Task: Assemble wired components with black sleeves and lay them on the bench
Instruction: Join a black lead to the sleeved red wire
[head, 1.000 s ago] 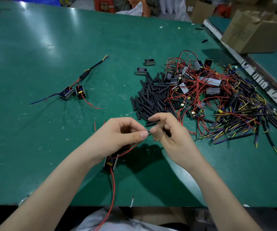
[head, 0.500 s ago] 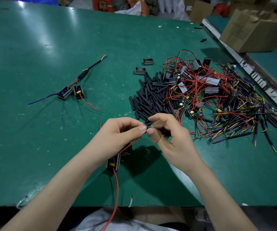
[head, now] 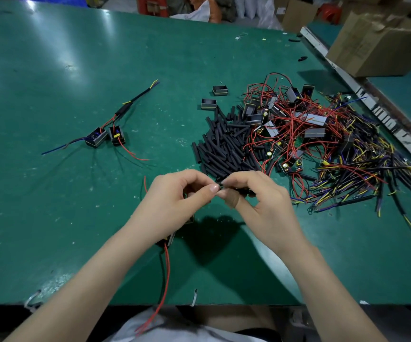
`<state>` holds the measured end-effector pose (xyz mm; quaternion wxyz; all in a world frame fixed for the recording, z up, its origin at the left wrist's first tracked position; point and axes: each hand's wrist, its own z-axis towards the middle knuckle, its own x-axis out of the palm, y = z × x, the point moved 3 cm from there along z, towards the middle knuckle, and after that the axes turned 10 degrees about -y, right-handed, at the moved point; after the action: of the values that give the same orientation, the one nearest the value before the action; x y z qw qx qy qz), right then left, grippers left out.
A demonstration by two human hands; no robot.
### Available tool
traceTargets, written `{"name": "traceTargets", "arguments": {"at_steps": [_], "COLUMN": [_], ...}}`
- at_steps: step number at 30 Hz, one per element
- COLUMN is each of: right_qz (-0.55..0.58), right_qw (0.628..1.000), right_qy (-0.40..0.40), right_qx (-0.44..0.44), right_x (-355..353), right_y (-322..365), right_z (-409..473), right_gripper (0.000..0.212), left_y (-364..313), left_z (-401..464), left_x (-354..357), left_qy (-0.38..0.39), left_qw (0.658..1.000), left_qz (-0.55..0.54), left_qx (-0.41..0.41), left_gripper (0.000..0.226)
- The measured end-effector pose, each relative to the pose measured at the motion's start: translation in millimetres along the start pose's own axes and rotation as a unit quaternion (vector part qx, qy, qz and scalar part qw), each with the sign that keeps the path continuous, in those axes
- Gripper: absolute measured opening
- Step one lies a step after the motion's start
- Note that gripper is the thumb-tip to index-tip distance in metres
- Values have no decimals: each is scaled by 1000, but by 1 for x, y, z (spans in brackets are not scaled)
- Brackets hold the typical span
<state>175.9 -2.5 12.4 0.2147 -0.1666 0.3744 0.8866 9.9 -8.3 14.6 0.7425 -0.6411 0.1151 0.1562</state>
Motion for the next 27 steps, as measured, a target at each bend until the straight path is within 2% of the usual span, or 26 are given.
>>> {"name": "traceTargets", "arguments": {"at_steps": [4,8,12,16,21,24,27], "right_qz": [-53,-66,-21,34,-81,-66,-77], "right_qw": [997,996,1000,993,995,996,992], "right_qy": [-30,-37,-8,-25,-34,-11,24], "right_qx": [-47,-42,7,109,44,65,92], "right_x": [4,5,4,2,1,1,1], "right_y": [6,7,7,6,12,13,13], "right_z": [1,2,2,0,3,3,2], "right_gripper": [11,13,20,19,17,19,21], "left_y": [1,-1,-1,0,1,0,-5], "left_z": [-2,-2,0,0,0,0,-2], "left_x": [3,3,3,5,9,7,4], "left_qy": [-50,-49,-18,-43,-57,-54,-72], "left_qw": [998,995,996,996,995,997,991], "left_qz": [-30,-79,-78,-68,-79,-58,62], "left_qx": [-30,-46,-44,-30,-38,-14,92], "left_gripper": [11,11,7,10,12,11,7]}}
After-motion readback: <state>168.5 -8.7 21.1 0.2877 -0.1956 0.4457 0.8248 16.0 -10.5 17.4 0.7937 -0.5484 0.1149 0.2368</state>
